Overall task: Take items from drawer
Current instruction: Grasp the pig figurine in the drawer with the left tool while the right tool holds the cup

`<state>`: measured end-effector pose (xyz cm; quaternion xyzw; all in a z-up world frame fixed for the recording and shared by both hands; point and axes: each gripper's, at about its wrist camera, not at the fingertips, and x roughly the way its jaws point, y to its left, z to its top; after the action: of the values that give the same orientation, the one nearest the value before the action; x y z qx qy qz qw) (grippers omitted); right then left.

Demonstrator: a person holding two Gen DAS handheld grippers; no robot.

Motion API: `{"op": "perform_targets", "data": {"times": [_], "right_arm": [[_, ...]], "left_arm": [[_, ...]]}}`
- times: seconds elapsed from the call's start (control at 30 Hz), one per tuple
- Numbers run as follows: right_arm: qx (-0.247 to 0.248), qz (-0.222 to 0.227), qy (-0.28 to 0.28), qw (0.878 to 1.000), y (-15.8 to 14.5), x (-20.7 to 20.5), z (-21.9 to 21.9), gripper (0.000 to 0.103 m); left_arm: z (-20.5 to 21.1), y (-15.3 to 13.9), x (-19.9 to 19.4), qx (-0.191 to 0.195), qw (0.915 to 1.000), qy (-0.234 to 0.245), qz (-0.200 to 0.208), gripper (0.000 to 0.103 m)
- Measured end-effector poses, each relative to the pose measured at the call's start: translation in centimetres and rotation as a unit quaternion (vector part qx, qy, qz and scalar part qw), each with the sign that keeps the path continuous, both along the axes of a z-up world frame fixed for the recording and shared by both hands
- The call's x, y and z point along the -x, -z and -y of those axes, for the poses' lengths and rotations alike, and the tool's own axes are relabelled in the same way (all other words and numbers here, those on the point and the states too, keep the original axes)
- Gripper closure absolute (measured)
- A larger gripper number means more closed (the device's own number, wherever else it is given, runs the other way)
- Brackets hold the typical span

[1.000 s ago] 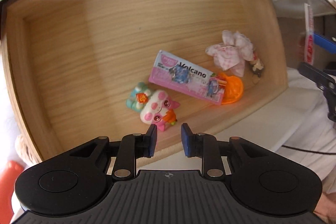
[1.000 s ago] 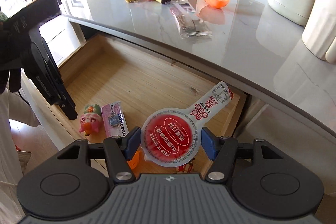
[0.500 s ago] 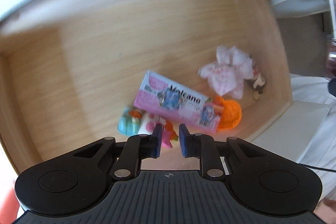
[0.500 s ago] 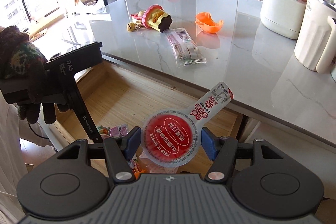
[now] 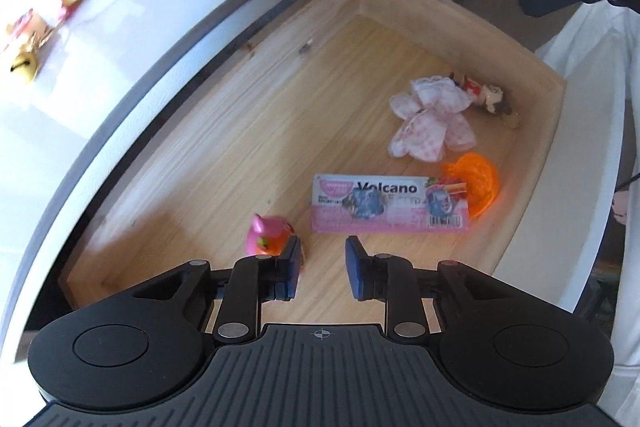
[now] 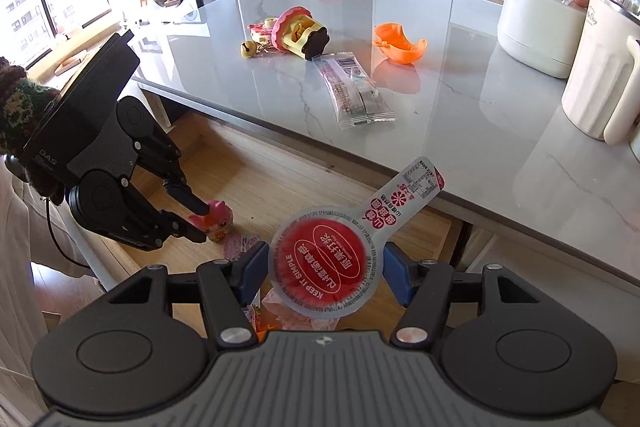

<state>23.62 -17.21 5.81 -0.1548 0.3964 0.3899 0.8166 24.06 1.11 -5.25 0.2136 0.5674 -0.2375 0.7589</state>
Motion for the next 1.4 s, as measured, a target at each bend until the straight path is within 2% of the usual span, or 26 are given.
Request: {"op": "perform_targets", "data": {"times": [0.1,0.23,0.33,0.4,0.43,0.57,0.67,0.77,0.83,0.87,0.97,1.13,1.2,1.23,1.3,1.4], "right_arm": [[0.001,0.0,-0.002,1.0,0.0,0.1,-0.1,0.041],[0.001,-0.001,-0.001,1.0,0.1,0.0,-0.1,0.041],[0.003,-0.002,-0.003,1.0,0.1,0.0,-0.2,0.041],[0.004,-0.003,-0.002,1.0,0.1,0.0,-0.2,0.041],[0.005,-0.004,-0.002,1.0,0.2,0.0,-0.1,0.041],[0.004,-0.006,0.002,1.0,0.2,0.0,0.1,0.041],[0.003,-0.008,0.004,1.0,0.3,-0.1,0.5,0.041],[0.0,-0.013,0.007,1.0,0.2,-0.4,0.6,0.041],[-0.003,-0.016,0.005,1.0,0.1,-0.5,0.4,0.041],[-0.004,-0.015,0.003,1.0,0.0,-0.5,0.2,0.041],[-0.002,-0.013,-0.005,1.0,0.0,-0.3,-0.3,0.041],[0.007,-0.014,-0.003,1.0,0.4,-0.4,-0.5,0.041],[0.009,-0.015,0.0,1.0,0.4,-0.5,-0.5,0.041],[0.008,-0.016,0.001,1.0,0.4,-0.5,-0.6,0.041],[0.006,-0.015,-0.001,1.0,0.4,-0.4,-0.6,0.041],[0.005,-0.014,-0.005,1.0,0.3,-0.3,-0.5,0.041]], "left_arm": [[-0.5,0.2,0.3,0.0,1.0,-0.001,0.004,0.075],[0.5,-0.2,1.4,0.006,0.9954,0.087,0.039,0.075],[2.5,0.1,2.6,0.007,0.9773,0.196,0.079,0.075],[3.3,0.5,2.8,0.003,0.9679,0.239,0.079,0.075],[3.4,0.8,2.7,-0.002,0.9677,0.242,0.07,0.074],[2.0,1.3,2.0,-0.031,0.9781,0.201,0.044,0.074],[-0.8,0.8,1.7,-0.046,0.9897,0.122,0.059,0.075],[-3.3,0.7,1.3,-0.063,0.9938,0.05,0.077,0.075],[-4.6,1.0,0.4,-0.05,0.9966,-0.016,0.063,0.075],[-5.5,1.2,-0.4,-0.03,0.9965,-0.064,0.046,0.075],[-7.5,1.5,-2.2,0.024,0.9821,-0.187,0.006,0.075],[-8.4,1.7,-3.6,0.06,0.9569,-0.283,-0.031,0.075],[-8.3,2.0,-3.9,0.055,0.9539,-0.293,-0.036,0.075],[-8.0,2.2,-4.0,0.038,0.9571,-0.286,-0.027,0.075],[-7.2,2.4,-4.0,0.011,0.9669,-0.255,-0.005,0.075],[-5.2,2.7,-3.0,-0.035,0.9867,-0.153,0.043,0.07]]}}
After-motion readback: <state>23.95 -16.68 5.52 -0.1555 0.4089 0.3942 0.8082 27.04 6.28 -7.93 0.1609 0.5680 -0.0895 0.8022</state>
